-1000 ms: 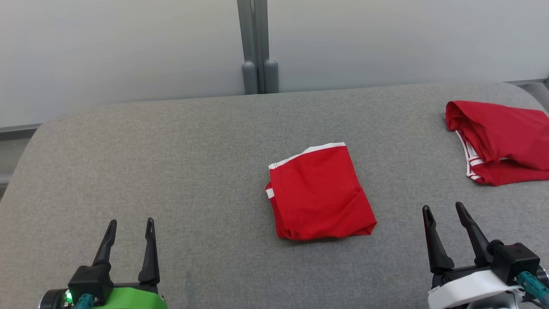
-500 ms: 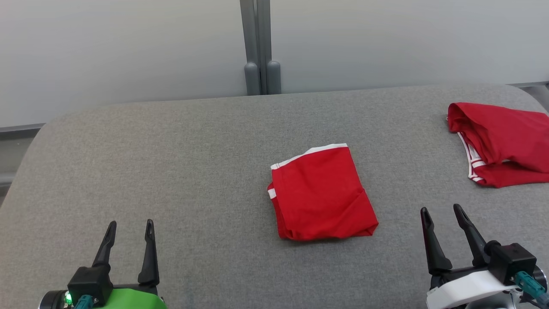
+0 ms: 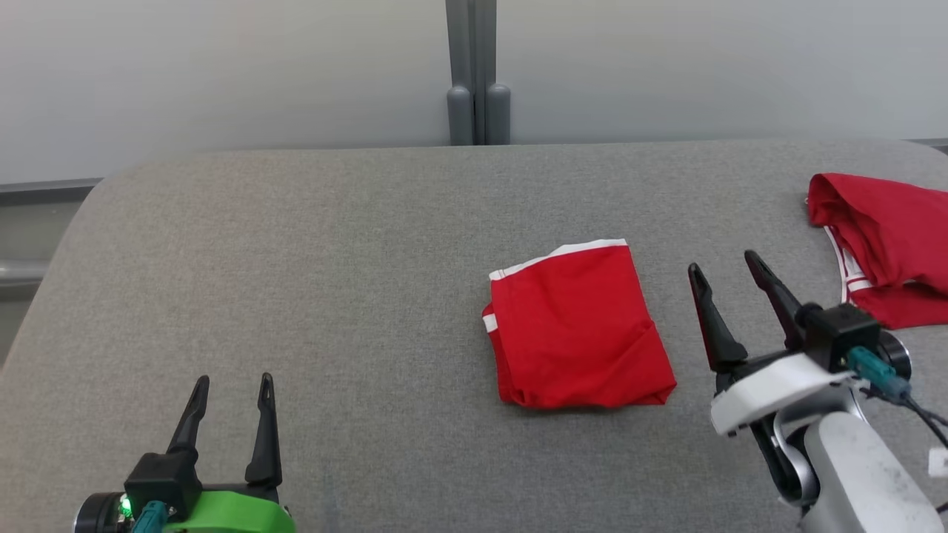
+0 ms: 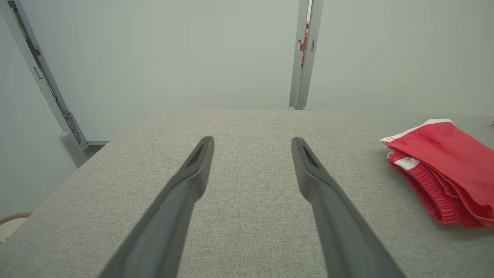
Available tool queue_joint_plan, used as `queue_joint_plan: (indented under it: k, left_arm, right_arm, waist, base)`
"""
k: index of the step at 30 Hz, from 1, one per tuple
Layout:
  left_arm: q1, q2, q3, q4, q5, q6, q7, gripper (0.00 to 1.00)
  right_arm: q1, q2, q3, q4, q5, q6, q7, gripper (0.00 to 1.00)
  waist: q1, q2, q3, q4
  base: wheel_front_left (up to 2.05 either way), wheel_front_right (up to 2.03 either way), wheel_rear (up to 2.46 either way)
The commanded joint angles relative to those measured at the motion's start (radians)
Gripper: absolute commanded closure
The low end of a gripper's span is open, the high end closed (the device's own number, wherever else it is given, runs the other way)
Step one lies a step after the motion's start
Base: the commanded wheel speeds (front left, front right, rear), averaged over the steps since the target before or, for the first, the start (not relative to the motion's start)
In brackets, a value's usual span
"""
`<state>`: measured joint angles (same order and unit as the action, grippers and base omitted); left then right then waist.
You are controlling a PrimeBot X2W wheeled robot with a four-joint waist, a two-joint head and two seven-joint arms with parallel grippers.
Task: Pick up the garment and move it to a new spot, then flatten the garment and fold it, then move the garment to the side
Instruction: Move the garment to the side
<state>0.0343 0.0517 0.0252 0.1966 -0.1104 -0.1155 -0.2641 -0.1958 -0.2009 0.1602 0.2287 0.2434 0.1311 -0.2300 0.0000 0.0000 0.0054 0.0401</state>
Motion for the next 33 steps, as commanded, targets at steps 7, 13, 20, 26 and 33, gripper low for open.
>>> queue_joint_plan:
  k: [7, 13, 20, 26, 33]
  left_arm:
    - [-0.051, 0.002, -0.018, 0.001, -0.006, 0.000, 0.000, 0.00]
    - [-0.108, 0.000, -0.051, 0.014, -0.023, 0.004, 0.000, 0.00]
    - [-0.128, 0.000, -0.074, 0.018, -0.043, 0.018, 0.000, 0.00]
    - [-0.141, 0.000, -0.081, 0.024, -0.050, 0.020, 0.000, 0.00]
    - [-0.140, 0.000, -0.082, 0.027, -0.050, 0.028, 0.000, 0.00]
  right_arm:
    - [-0.158, -0.020, 0.006, 0.141, -0.004, -0.001, 0.072, 0.00]
    - [-0.261, -0.008, 0.032, 0.365, 0.034, -0.001, 0.122, 0.00]
    - [-0.277, 0.011, 0.066, 0.486, 0.067, -0.001, 0.118, 0.00]
    - [-0.297, 0.021, 0.090, 0.588, 0.096, -0.001, 0.135, 0.00]
    - [-0.317, 0.031, 0.146, 0.633, 0.166, -0.002, 0.128, 1.00]
  waist:
    - [0.0000, 0.0000, 0.078, 0.061]
    - [0.0000, 0.0000, 0.152, 0.110]
    - [0.0000, 0.0000, 0.177, 0.123]
    - [0.0000, 0.0000, 0.190, 0.127]
    - [0.0000, 0.0000, 0.188, 0.121]
  base:
    - [0.00, 0.00, 0.00]
    - [0.00, 0.00, 0.00]
    - [0.00, 0.00, 0.00]
    - [0.00, 0.00, 0.00]
    - [0.00, 0.00, 0.00]
